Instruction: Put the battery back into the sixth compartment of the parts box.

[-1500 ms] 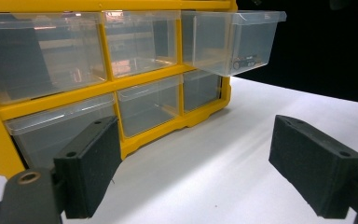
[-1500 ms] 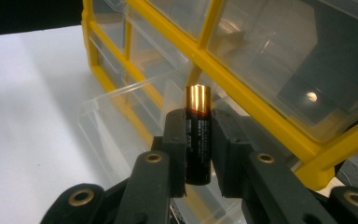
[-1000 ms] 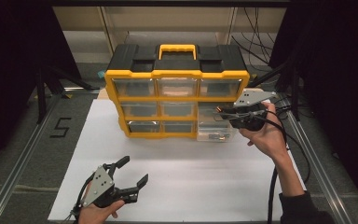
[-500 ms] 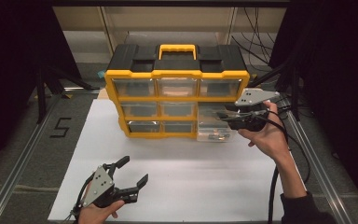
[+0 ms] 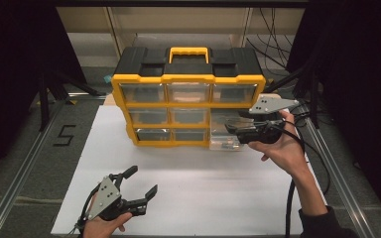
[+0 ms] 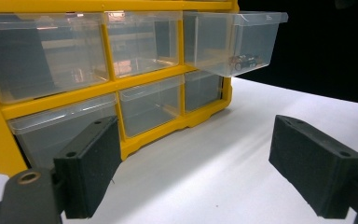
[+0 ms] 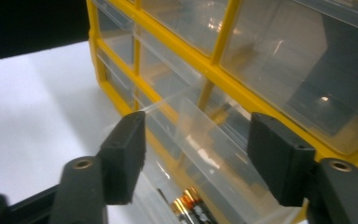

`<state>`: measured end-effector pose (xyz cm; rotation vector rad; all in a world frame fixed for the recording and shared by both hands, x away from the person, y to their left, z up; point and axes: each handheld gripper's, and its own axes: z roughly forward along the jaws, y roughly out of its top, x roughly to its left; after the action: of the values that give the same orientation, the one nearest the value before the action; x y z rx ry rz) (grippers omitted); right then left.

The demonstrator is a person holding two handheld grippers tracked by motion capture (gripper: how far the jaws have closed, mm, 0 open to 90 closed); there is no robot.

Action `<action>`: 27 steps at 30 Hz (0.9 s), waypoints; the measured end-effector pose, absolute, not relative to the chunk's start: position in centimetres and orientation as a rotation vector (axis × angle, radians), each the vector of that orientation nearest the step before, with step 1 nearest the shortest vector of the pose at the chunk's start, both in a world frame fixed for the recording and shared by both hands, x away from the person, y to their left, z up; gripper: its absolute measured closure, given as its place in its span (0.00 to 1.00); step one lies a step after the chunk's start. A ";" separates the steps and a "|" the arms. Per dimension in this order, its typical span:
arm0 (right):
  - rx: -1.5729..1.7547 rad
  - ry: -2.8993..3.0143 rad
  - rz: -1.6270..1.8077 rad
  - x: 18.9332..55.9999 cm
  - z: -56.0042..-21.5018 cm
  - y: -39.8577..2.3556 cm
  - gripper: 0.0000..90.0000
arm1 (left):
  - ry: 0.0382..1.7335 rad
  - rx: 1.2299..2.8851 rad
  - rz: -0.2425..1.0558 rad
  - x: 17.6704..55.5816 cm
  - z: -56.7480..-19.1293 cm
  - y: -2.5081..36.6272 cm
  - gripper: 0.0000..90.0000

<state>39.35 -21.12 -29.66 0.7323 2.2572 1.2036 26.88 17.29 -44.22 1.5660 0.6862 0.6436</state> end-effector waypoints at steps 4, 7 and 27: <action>0.745 2.234 1.218 38.7 -29.8 -20.7 0.34 | 0.690 1.563 0.644 26.8 -44.2 17.3 0.18; 0.762 2.222 1.237 38.3 -29.7 -20.5 0.32 | 0.690 1.563 0.643 26.8 -44.2 17.3 0.18; 0.788 2.169 1.317 35.2 -31.6 -19.6 0.27 | 0.689 1.561 0.644 26.8 -44.2 17.3 0.18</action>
<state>35.21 -19.61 -31.56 0.7882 2.1691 1.3173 26.81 17.33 -44.15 1.5606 0.6888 0.6443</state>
